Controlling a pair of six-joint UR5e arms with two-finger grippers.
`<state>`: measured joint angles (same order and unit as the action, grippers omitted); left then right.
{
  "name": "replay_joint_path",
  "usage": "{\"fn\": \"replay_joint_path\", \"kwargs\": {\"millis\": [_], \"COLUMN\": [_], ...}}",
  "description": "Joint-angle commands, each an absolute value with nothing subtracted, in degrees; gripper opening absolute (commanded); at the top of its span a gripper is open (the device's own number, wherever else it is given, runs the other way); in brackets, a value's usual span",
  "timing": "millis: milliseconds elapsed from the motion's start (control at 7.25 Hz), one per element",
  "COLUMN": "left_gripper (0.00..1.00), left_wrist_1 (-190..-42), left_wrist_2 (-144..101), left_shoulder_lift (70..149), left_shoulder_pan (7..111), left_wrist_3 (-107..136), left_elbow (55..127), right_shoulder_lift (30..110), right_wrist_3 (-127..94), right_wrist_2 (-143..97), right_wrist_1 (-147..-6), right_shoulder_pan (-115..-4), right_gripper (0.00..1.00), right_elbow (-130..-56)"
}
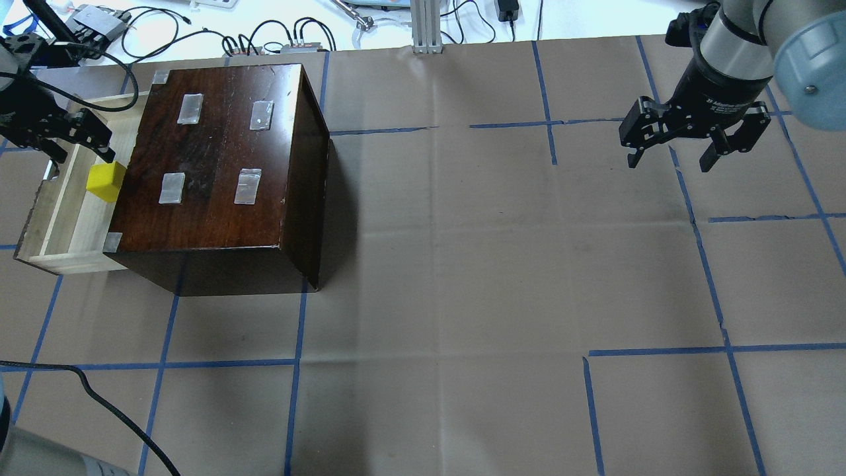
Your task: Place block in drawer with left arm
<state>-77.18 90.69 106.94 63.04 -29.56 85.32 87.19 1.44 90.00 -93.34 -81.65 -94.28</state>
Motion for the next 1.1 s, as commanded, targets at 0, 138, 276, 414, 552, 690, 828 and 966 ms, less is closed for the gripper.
{"fn": "replay_joint_path", "kwargs": {"millis": [0,138,276,414,552,690,828,966], "left_gripper": [0.99,0.99,0.99,0.99,0.99,0.99,0.99,0.99], "left_wrist_1": [-77.5,-78.1,-82.3,-84.6,-84.7,-84.7,-84.9,-85.0], "left_wrist_2": [91.4,91.4,91.4,91.1,91.1,91.3,91.2,91.0], "left_shoulder_lift": [101.5,100.3,99.2,98.3,97.9,97.9,97.8,97.9], "left_shoulder_pan": [68.8,72.7,76.4,80.1,84.3,88.0,90.6,91.1], "left_wrist_3": [-23.2,-20.2,-14.4,-8.0,-3.6,0.7,3.0,2.8], "left_elbow": [86.7,87.3,87.2,87.0,87.0,87.2,87.6,87.9], "right_shoulder_lift": [87.2,87.2,87.2,87.2,87.2,87.2,87.2,87.2], "right_wrist_3": [1.4,1.4,1.4,1.4,1.4,1.4,1.4,1.4], "right_wrist_2": [90.0,90.0,90.0,90.0,90.0,90.0,90.0,90.0], "right_wrist_1": [-93.3,-93.3,-93.3,-93.3,-93.3,-93.3,-93.3,-93.3], "right_shoulder_pan": [-81.7,-81.7,-81.7,-81.7,-81.7,-81.7,-81.7,-81.7], "right_gripper": [1.0,1.0,1.0,1.0,1.0,1.0,1.0,1.0], "right_elbow": [-94.2,-94.3,-94.3,-94.2,-94.3,-94.3,-94.3,-94.3]}}
